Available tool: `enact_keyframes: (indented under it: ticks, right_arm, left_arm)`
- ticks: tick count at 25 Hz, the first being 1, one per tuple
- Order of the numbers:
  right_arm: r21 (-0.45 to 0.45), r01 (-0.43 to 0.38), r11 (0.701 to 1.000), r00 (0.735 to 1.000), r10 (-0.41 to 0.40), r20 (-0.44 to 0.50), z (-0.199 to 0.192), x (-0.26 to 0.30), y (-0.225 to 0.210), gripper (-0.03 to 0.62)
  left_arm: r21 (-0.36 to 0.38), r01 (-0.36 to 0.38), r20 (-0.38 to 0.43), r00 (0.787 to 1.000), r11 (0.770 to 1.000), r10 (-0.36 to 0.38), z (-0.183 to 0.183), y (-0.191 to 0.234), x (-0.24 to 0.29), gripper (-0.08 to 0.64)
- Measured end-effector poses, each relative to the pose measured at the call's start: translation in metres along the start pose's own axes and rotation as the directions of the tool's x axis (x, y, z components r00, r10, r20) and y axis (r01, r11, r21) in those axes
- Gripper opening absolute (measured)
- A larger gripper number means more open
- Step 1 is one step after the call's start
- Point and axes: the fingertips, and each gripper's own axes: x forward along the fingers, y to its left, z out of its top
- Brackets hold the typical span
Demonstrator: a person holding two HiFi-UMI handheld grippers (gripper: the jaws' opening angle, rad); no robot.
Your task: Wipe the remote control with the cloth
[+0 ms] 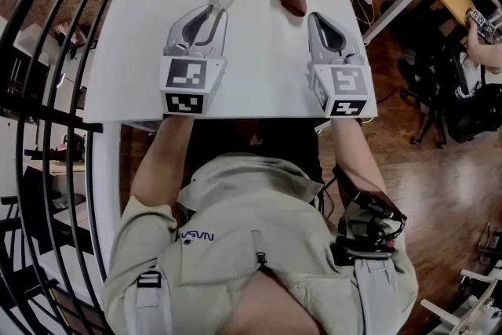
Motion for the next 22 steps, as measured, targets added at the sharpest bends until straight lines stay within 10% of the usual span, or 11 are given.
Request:
enact_keyframes:
  ticks: [5,11,15,22]
  right_arm:
    - [-0.045,-0.037,0.998,0.999,0.035,-0.024,-0.008,0.031,-0.017,0.017]
    - [-0.162,-0.324,0.932,0.934,0.288,-0.210,-0.026,0.018,-0.034,0.032]
    - [-0.191,-0.273,0.943,0.954,0.239,-0.181,0.018,0.051,-0.037,0.066]
    - [-0.131,-0.226,0.965,0.956,0.195,-0.217,-0.052,0.115,-0.026,0.137]
  left_arm:
    - [0.037,0.035,-0.081,0.996,0.999,-0.032,-0.014,0.016,0.049,0.124]
    - [0.061,0.101,-0.142,0.986,0.993,-0.092,-0.040,0.017,0.071,0.136]
    - [0.081,0.102,-0.173,0.981,0.991,-0.087,-0.059,0.024,0.086,0.159]
    - [0.073,0.157,-0.315,0.941,0.985,-0.127,-0.100,0.028,0.130,0.268]
